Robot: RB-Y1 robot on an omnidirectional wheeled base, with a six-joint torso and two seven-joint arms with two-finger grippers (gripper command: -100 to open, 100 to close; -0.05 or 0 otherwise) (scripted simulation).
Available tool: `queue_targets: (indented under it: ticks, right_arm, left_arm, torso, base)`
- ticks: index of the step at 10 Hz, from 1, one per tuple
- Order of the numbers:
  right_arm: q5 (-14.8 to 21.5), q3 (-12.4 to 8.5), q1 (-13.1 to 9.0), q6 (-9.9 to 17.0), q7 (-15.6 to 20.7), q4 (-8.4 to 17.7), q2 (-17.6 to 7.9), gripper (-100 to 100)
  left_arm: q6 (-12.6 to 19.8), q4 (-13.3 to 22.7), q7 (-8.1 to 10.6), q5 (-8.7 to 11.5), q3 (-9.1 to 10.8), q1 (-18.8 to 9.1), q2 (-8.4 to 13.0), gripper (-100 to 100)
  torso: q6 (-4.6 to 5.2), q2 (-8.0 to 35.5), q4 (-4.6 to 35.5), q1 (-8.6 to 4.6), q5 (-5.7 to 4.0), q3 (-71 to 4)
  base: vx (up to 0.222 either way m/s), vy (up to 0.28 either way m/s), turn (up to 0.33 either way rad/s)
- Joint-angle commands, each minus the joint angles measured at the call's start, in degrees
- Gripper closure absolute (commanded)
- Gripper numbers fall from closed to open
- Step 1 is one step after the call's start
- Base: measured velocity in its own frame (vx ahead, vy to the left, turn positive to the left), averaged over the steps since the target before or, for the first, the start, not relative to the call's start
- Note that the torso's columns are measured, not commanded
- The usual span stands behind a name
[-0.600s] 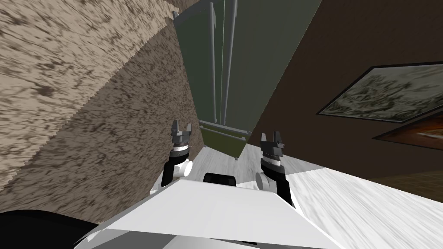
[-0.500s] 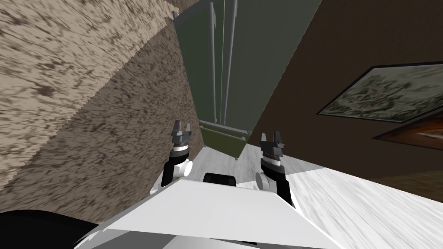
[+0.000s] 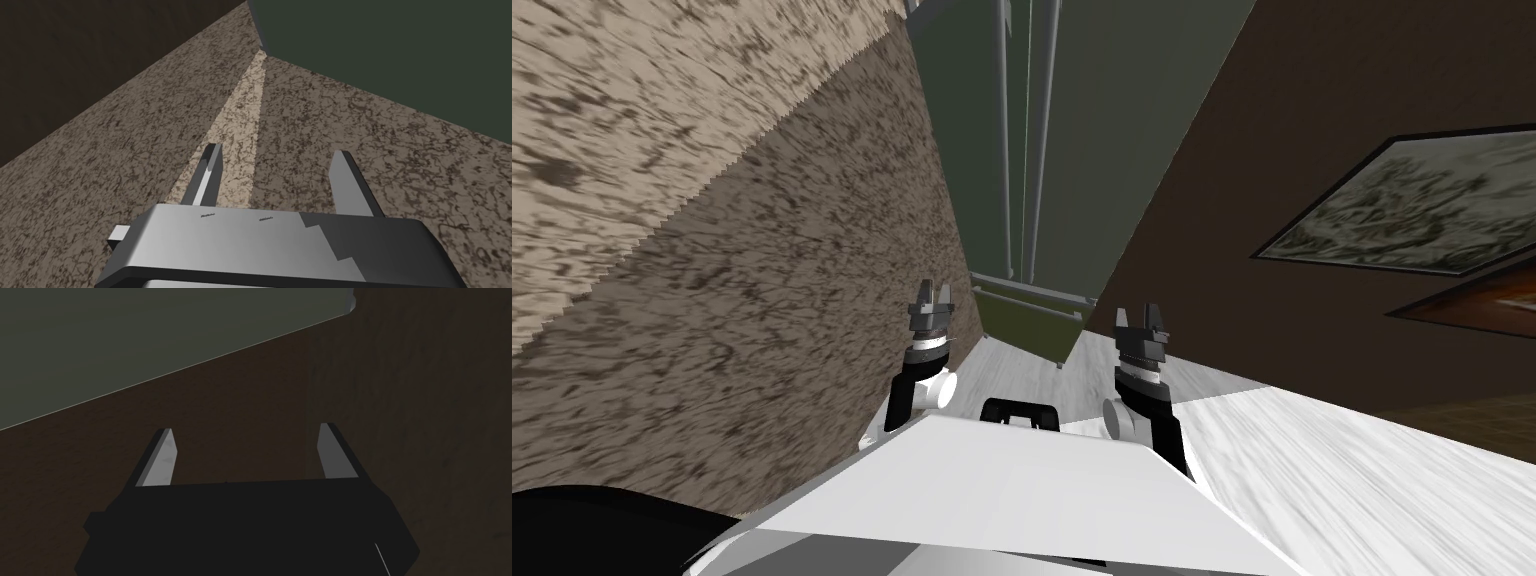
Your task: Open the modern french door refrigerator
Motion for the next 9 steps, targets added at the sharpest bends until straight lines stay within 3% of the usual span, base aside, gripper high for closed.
queue_targets:
  ticks: [1,3,4,6,9]
  right_arm:
    - [0.0,0.0,0.0,0.0,0.0,0.0,0.0,0]
    - [0.0,0.0,0.0,0.0,0.0,0.0,0.0,0]
    - [0.3,0.1,-0.6,0.3,0.5,0.7,-2.3,-100]
    - [1.1,0.2,-2.0,1.0,1.6,2.2,-5.4,-100]
    - [2.9,0.6,-5.3,2.7,4.3,5.7,-9.1,-100]
  left_arm:
    - [0.0,0.0,0.00,0.0,0.00,0.0,0.0,0]
    - [0.0,0.0,0.00,0.0,0.00,0.0,0.0,0]
    - [0.0,0.0,0.00,0.0,0.00,0.0,0.0,0]
    - [0.0,0.0,0.00,0.0,0.00,0.0,0.0,0]
    - [0.0,0.0,0.00,0.0,-0.01,0.0,0.0,0]
  torso:
    - [0.00,4.2,4.2,0.00,0.00,-8.5]
    - [0.00,12.7,12.7,0.00,0.00,-25.4]
    - [0.00,16.9,16.9,0.00,0.00,-33.8]
    - [0.00,19.4,19.4,0.04,0.01,-38.9]
    - [0.00,19.6,19.6,0.04,0.01,-39.2]
  base:
    - [0.000,0.000,0.000]
    - [0.000,0.000,0.000]
    - [0.004,0.008,0.014]
    - [-0.003,0.019,0.027]
    - [-0.006,0.033,0.040]
